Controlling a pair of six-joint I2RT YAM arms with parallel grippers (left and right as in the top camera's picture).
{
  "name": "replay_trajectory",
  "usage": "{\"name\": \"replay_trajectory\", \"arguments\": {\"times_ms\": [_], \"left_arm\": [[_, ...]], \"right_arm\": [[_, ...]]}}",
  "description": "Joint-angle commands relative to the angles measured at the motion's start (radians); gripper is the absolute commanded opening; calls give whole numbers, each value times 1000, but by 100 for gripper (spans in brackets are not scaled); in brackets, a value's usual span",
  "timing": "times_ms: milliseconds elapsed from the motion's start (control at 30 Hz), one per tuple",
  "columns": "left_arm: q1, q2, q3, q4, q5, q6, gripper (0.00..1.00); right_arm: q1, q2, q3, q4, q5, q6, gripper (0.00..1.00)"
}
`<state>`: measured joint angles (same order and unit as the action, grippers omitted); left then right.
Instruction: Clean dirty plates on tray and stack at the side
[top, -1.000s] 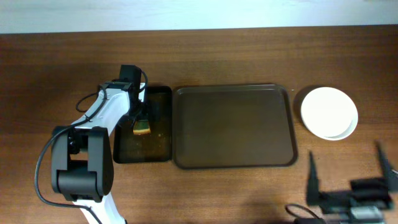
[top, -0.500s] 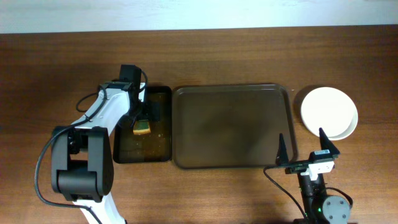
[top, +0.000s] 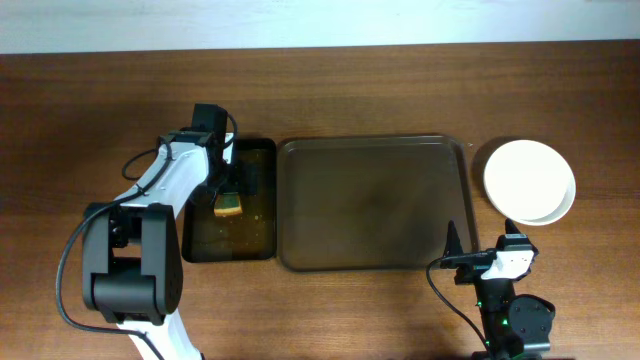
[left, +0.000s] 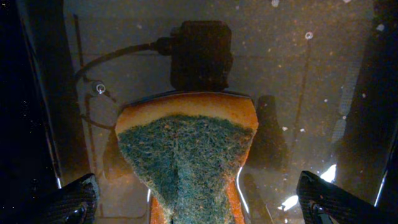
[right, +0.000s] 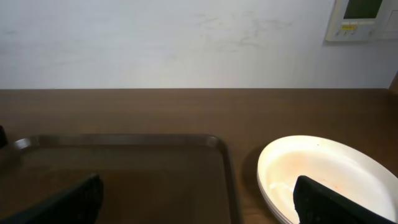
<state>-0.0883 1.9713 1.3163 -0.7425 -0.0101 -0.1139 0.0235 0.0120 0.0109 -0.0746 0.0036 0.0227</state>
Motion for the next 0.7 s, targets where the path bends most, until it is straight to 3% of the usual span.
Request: {"name": "replay_trajectory", "arguments": {"times_ms": [0,300,433,467,500,667], "left_arm": [[0,7,-4,2,7,2,100],[-3,-16,-4,2,6,2,100],[-3,-216,-4,2,-59,2,100],[-2,-296,-4,3,-83,2,100],[0,-393,-4,2,-196,2,100],[0,-775,-7,-17,-303,2,100]], "right_arm": [[9,-8,-5,-6,19,5,98],[9,-8,-5,-6,19,5,98],[9,-8,-5,-6,19,5,98],[9,-8,-5,-6,19,5,98],[9,-8,-5,-6,19,5,98],[9,-8,-5,-6,19,5,98]]}}
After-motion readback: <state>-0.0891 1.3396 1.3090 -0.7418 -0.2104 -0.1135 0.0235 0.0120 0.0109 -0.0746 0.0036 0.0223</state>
